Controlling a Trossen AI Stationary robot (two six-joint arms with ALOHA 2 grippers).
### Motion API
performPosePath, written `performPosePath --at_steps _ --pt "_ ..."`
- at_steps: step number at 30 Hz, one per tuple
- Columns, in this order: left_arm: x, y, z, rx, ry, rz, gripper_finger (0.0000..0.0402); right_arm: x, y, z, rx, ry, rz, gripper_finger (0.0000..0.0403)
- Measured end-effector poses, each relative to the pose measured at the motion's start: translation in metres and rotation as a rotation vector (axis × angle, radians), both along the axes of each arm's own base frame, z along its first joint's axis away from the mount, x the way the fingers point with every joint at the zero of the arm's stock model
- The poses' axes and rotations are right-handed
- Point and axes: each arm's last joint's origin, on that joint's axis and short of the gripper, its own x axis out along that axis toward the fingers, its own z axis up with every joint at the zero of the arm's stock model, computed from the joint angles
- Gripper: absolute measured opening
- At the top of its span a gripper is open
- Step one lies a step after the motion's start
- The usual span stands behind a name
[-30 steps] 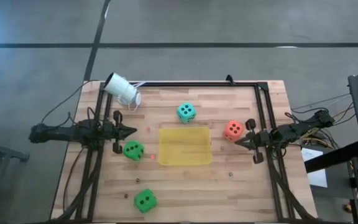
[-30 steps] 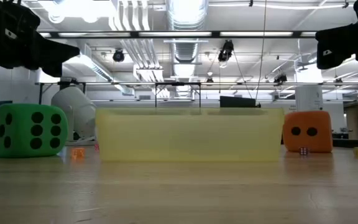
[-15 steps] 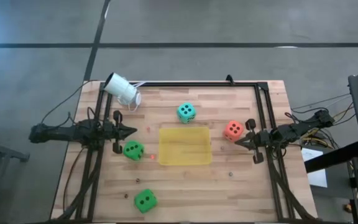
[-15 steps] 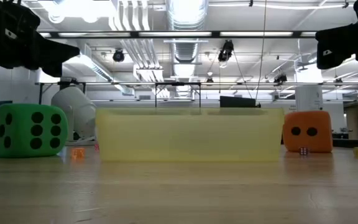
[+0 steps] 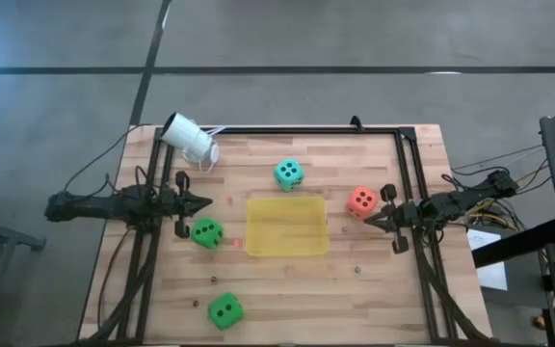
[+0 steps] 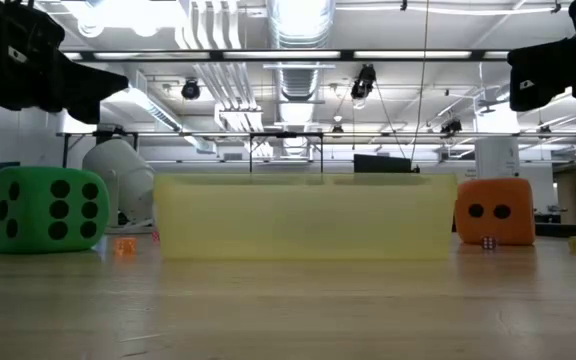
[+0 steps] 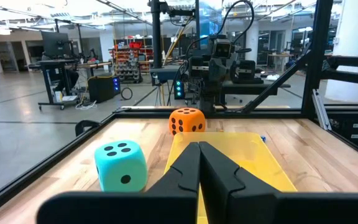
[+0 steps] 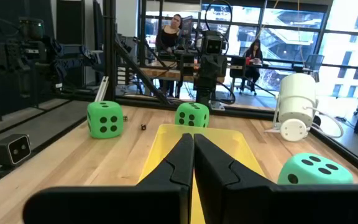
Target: Pick & Place Dice
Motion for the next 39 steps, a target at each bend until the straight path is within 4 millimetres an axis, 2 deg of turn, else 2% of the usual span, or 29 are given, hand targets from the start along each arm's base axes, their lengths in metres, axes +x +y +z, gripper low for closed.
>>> performPosePath --at_steps 27,32,36,39 --pt "0.000 0.000 0.000 0.000 0.000 0.000 0.0008 0.000 0.000 0.001 0.005 -0.013 0.000 0.0008" --pt "0.000 0.000 0.000 0.000 0.001 0.001 0.0008 -0.001 0.000 0.009 0.066 -0.081 0.002 0.0008" --pt "0.000 0.000 0.000 0.003 0.001 0.001 0.0008 -0.003 -0.001 0.019 0.095 -0.178 0.003 0.0008" --pt "0.000 0.000 0.000 0.006 0.001 0.001 0.0008 -0.005 -0.002 0.029 0.105 -0.188 0.003 0.0008"
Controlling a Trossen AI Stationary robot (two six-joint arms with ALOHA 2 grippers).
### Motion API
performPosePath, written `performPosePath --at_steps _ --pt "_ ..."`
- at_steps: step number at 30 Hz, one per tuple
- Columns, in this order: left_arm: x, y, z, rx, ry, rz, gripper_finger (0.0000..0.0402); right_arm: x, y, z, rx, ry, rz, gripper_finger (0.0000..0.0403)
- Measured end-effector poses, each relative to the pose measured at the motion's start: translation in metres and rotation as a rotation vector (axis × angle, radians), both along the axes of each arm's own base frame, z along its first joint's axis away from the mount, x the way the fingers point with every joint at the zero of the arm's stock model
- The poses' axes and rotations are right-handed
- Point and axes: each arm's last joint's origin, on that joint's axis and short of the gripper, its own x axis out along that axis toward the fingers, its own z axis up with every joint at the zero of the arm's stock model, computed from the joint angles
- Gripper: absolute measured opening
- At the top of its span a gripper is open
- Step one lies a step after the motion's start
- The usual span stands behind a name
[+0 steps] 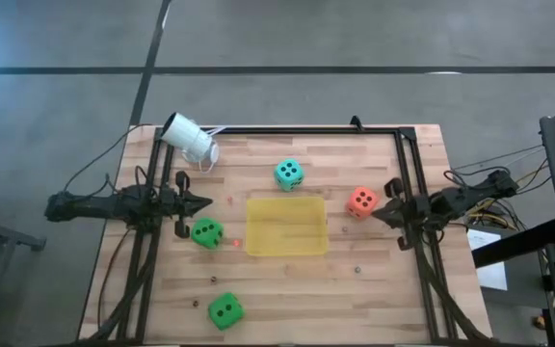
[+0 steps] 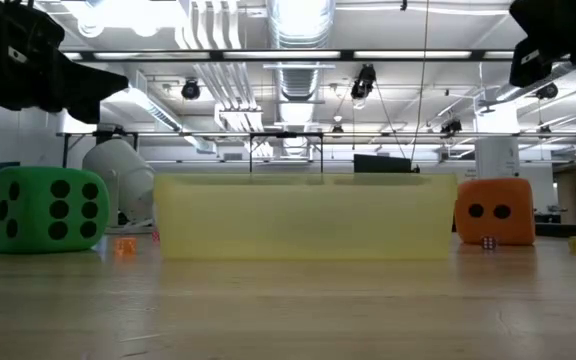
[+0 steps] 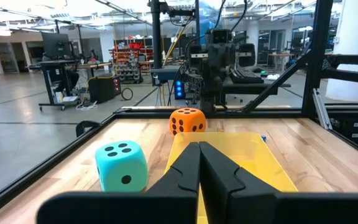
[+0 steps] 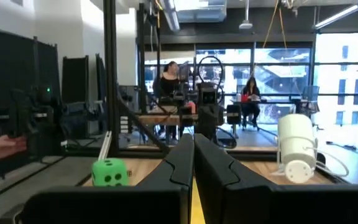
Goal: Pick & Place Dice
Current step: Put the big orange dice into the yellow bin
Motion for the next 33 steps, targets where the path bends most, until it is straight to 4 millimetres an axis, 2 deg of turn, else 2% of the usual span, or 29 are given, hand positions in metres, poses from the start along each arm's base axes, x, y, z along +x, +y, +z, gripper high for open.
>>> performPosePath --at_steps 5,11,17,23,28,33 --pt "0.000 0.000 0.000 0.000 0.000 0.000 0.0008 -0.006 -0.003 0.023 0.025 0.118 0.005 0.0008" --pt "0.000 0.000 0.000 0.000 0.000 0.000 0.0008 -0.008 -0.008 0.052 0.067 0.293 -0.146 0.0008" --pt "0.000 0.000 0.000 0.000 0.000 0.000 0.0008 0.004 -0.005 0.084 0.128 0.448 -0.225 0.0008" --pt "0.000 0.000 0.000 0.000 0.000 0.000 0.0008 0.019 0.001 0.110 0.131 0.713 -0.291 0.0008" --pt "0.000 0.000 0.000 0.000 0.000 0.000 0.0008 0.024 0.004 0.122 0.203 0.912 -0.389 0.0008" --pt "0.000 0.000 0.000 -0.001 0.000 0.000 0.0008 0.024 0.004 0.124 0.326 1.063 -0.532 0.0008"
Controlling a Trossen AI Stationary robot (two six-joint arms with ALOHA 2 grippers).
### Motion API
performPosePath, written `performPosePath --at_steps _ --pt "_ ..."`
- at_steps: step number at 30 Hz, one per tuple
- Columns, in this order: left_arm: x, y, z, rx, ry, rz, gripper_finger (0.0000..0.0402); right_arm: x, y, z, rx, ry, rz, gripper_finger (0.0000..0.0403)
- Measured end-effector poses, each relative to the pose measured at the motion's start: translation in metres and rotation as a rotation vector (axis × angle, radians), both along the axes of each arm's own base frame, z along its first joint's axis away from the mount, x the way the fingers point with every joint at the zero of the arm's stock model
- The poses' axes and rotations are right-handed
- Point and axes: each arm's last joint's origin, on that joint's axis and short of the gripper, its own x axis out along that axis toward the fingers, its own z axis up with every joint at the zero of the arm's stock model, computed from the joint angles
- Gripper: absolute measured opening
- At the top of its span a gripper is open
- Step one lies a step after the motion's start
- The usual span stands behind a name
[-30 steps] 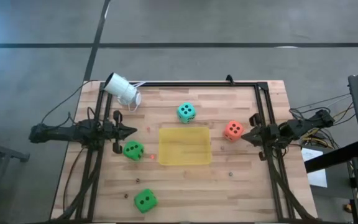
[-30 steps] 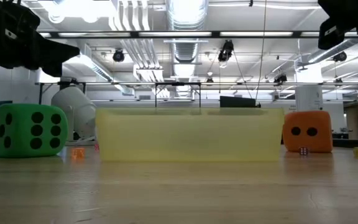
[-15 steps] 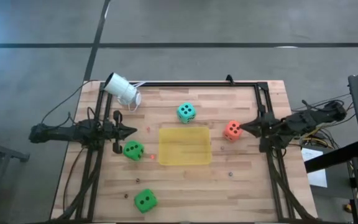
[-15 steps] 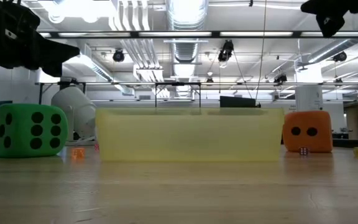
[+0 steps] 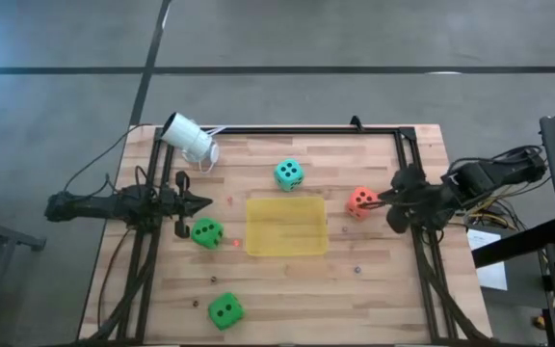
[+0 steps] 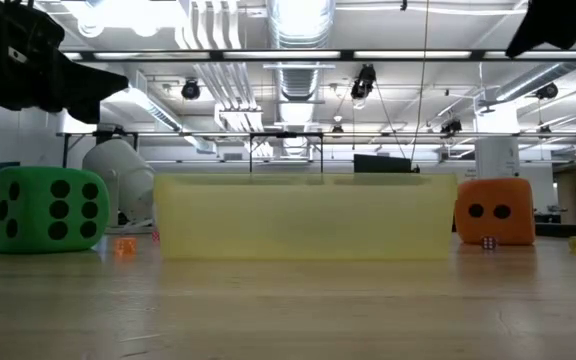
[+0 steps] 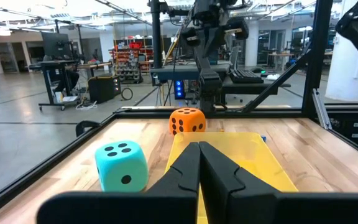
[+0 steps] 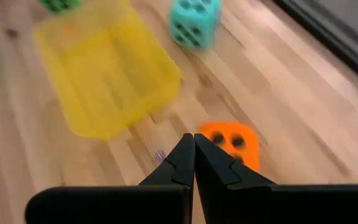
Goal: Pick & Place Dice
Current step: Put the big orange dice into the yellow bin
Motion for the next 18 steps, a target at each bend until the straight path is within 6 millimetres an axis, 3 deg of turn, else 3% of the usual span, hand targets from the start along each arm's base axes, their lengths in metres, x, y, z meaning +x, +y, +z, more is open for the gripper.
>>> performPosePath --at_steps 4,18 --pt "0.000 0.000 0.000 0.000 0.000 0.000 0.0008 -0.001 0.000 0.000 0.032 0.099 -0.081 0.0008" --pt "0.000 0.000 0.000 -0.003 0.000 0.000 0.0008 0.016 0.008 -0.006 0.112 0.228 -0.060 0.0008"
